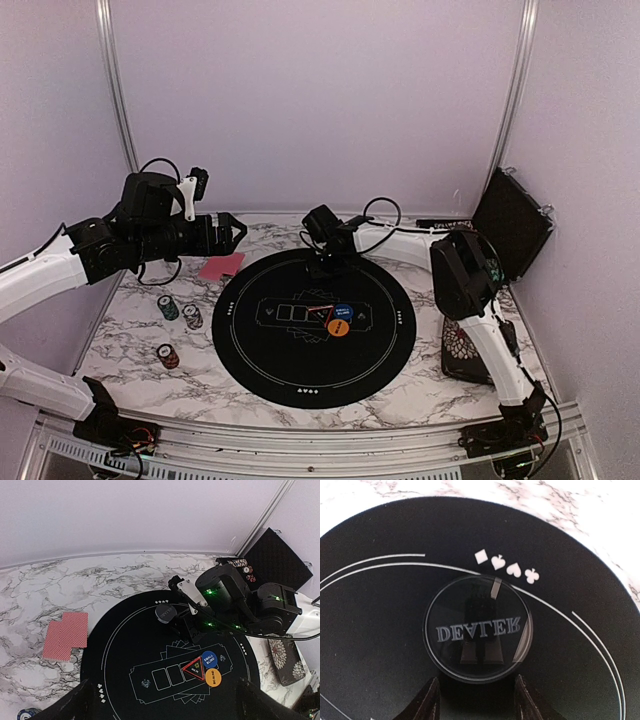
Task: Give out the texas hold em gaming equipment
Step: Move the dealer button to the dealer area, then move the small blind button to the small blind area.
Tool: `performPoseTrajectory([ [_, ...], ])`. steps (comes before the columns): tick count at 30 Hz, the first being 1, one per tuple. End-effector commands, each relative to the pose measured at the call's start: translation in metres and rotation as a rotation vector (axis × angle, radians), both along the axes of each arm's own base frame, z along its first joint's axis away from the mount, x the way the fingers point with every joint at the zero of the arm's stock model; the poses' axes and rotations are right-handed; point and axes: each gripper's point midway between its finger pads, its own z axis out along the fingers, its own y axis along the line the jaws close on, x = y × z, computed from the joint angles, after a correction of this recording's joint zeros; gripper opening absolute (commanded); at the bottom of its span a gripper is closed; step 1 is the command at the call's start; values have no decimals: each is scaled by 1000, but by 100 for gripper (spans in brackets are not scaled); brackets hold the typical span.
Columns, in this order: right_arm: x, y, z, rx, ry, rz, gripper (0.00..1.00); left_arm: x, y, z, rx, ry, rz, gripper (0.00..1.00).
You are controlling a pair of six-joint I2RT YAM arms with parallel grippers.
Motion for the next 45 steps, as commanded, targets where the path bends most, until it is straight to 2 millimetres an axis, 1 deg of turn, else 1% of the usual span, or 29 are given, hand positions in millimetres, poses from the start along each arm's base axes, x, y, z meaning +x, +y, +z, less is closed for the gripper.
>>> performPoseTrajectory([
  [1,-4,3,35,46,-23,29,50,0,1,9,-21,-9,2,99],
  [3,-8,4,42,45,-30,36,50,0,1,9,-22,-8,1,99],
  [6,-17,-1,53,36,-44,35,50,-1,1,10,-27,-9,2,99],
  [9,-27,-11,63,36,-54,27,50,-2,1,11,-34,-8,1,99],
  [14,-54,-32,71,20,-45,18,51,-3,1,14,-49,-5,3,99],
  [18,-81,-45,66,3,-20,29,50,-3,2,16,-53,-8,8,99],
  [23,-114,-48,53,-24,17,73,51,-3,4,16,-52,-10,16,99],
  [25,-123,-49,46,-37,33,86,51,-2,4,15,-51,-8,18,99],
  [28,-130,-46,38,-33,50,107,53,-1,3,15,-51,-5,18,99],
  [31,-134,-43,32,-34,59,120,53,0,2,13,-48,-1,17,99],
  [35,-135,-42,24,-45,68,122,53,1,1,11,-45,3,20,99],
  [39,-134,-46,19,-66,67,109,53,2,1,11,-44,1,24,99],
  [45,-133,-46,14,-68,67,107,53,3,1,12,-44,-3,23,99],
])
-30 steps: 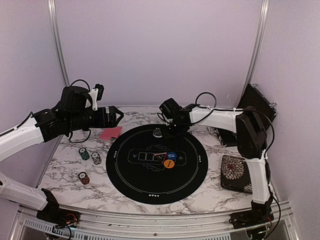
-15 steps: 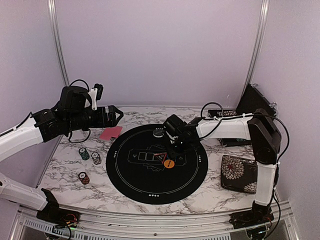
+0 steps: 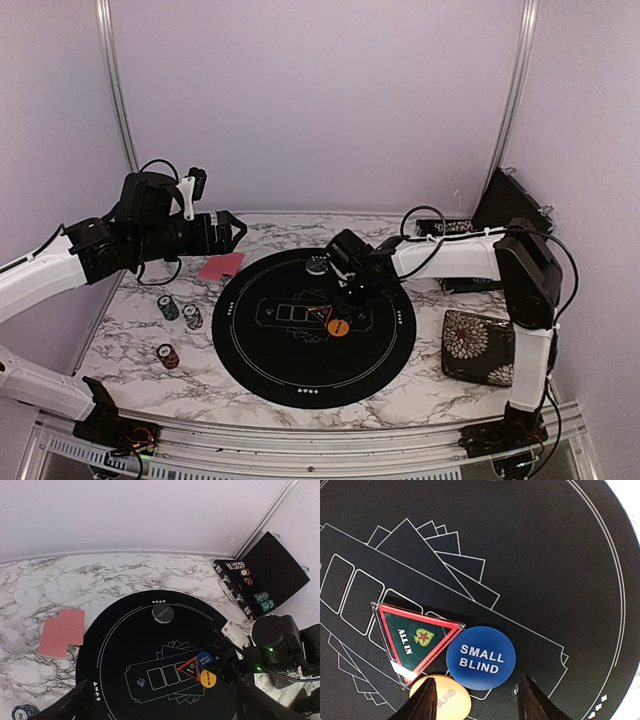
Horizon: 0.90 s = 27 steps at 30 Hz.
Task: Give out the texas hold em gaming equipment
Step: Move the small blind button to the small blind area.
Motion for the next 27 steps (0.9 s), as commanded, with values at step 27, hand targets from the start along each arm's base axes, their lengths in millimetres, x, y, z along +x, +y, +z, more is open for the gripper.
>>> performPoseTrajectory([
  [27,3,2,-28,-28,9,-27,51,8,-1,5,-10,-8,10,99],
])
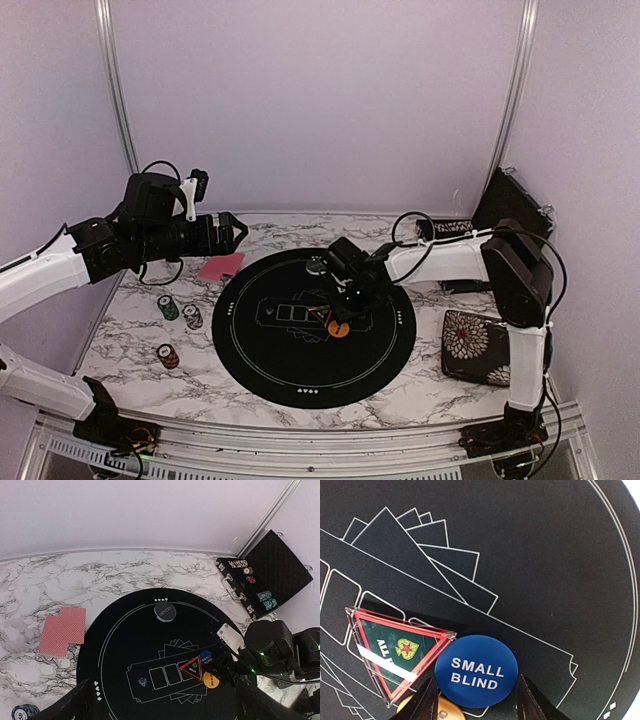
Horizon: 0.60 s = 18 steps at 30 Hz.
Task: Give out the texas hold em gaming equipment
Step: Move the small blind button to the small blind area.
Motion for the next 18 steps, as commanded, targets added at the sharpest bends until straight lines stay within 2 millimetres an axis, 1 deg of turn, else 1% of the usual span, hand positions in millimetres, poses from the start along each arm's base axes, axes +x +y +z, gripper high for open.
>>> performPoseTrajectory([
  [1,1,4,-7,0,-3,-10,51,4,-1,10,-19,-19,5,99],
  [18,9,-1,-13,18,1,-50,50,5,-1,9,-25,-14,5,99],
])
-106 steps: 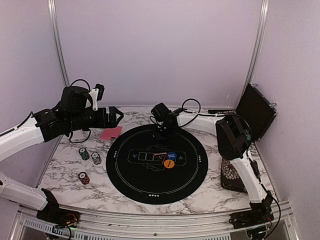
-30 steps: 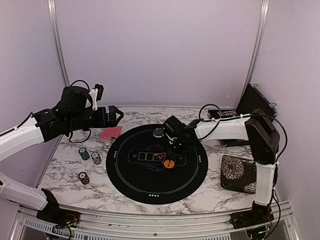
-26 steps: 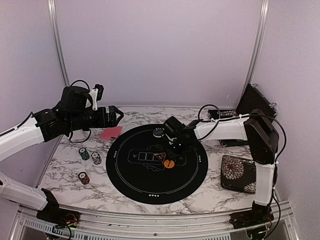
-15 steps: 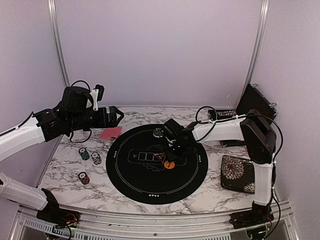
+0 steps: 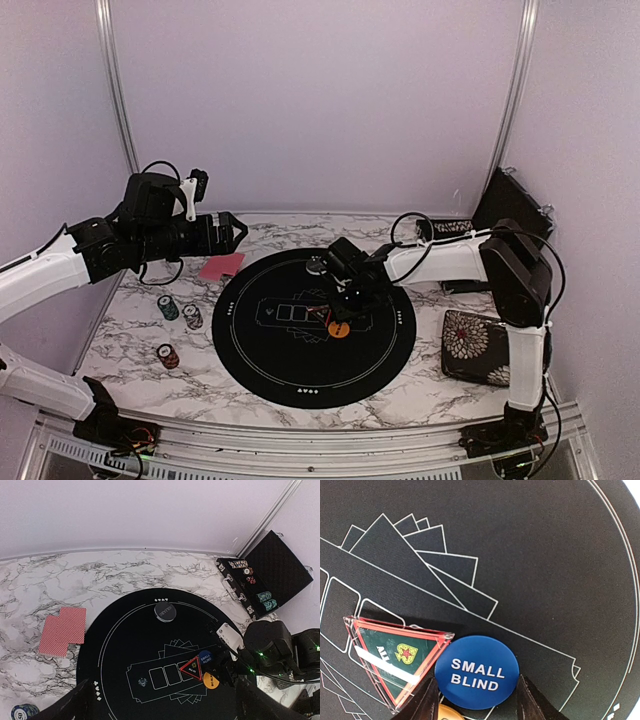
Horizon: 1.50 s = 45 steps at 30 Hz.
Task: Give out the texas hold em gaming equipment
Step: Move the small blind button to the small blind area.
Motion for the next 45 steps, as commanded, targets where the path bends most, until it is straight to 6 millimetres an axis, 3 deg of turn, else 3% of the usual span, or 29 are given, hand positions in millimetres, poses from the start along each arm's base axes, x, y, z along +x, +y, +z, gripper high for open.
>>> performPoseTrajectory([
  [1,6,-1,-11,3,5,-23,51,4,-2,9,-21,-14,2,99],
  [13,13,-4,-11,10,3,-43,56,4,-3,10,-25,-15,-3,99],
  [27,22,-13,-13,14,-2,-88,51,5,-7,15,-35,-18,-17,99],
  [35,19,-46,-17,-27,-2,-156,49,6,-10,17,-39,-17,-25,99],
  [45,-8,-83,-11,-43,1,-228,49,7,-11,12,-40,-2,-27,99],
])
